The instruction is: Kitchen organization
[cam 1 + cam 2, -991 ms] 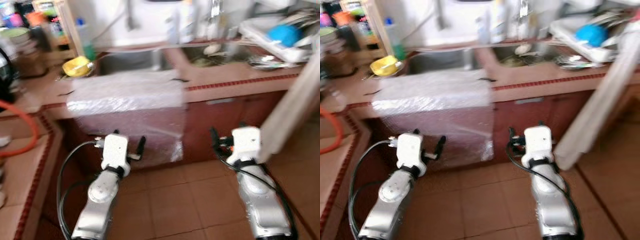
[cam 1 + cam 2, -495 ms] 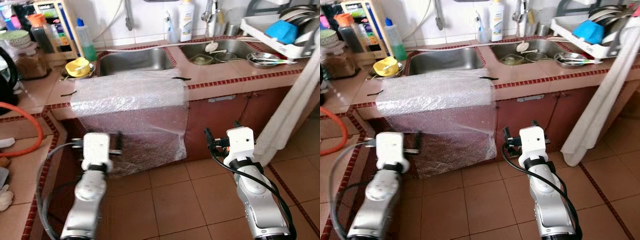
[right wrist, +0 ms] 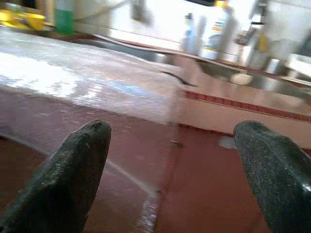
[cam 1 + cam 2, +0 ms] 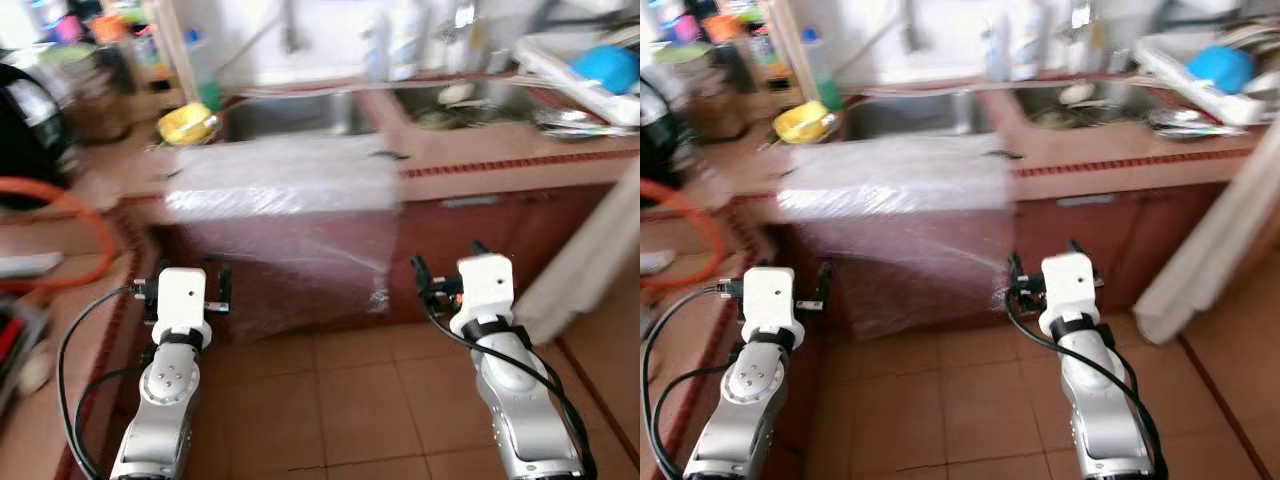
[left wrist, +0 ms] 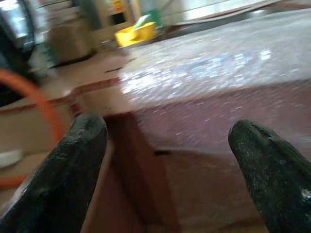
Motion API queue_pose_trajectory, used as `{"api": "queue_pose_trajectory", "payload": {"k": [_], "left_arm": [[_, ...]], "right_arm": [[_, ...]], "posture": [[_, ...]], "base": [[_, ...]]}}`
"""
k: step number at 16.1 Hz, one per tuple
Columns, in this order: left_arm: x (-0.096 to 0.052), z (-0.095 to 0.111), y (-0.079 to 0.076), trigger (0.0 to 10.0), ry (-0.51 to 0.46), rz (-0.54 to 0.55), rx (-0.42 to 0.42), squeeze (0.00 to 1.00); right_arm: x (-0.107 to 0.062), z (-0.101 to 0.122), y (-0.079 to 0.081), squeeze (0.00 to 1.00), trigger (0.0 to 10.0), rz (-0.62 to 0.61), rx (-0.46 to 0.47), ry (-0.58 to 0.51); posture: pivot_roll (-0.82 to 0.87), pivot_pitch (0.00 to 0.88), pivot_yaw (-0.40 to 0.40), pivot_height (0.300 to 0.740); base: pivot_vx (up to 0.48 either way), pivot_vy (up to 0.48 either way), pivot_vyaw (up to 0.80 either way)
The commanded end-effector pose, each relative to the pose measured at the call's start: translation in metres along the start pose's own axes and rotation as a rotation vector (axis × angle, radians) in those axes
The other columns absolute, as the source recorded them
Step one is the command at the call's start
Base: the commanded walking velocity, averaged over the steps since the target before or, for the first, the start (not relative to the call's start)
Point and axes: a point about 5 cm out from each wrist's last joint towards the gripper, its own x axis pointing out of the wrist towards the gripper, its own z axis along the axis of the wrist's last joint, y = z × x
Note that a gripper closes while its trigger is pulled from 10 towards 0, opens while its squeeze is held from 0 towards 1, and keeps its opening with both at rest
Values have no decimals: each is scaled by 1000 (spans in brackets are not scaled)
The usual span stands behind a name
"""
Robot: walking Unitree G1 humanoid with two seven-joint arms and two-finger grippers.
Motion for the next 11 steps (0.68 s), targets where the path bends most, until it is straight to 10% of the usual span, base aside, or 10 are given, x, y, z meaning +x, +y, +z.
{"api": "queue_pose_trajectory", "payload": {"k": [1,11], "left_arm": [[0,-2,5,10000,9,5,13,0],[-4,-1,-12,10000,12,-98,-66,0]], "right_arm": [[0,5,1,0,10000,0,-1,-27],[2,9,-7,0,10000,-38,12,-37]], "posture": [[-224,25,99,740],[-224,22,87,740]], "base": [[0,0,769],[0,0,128]]}}
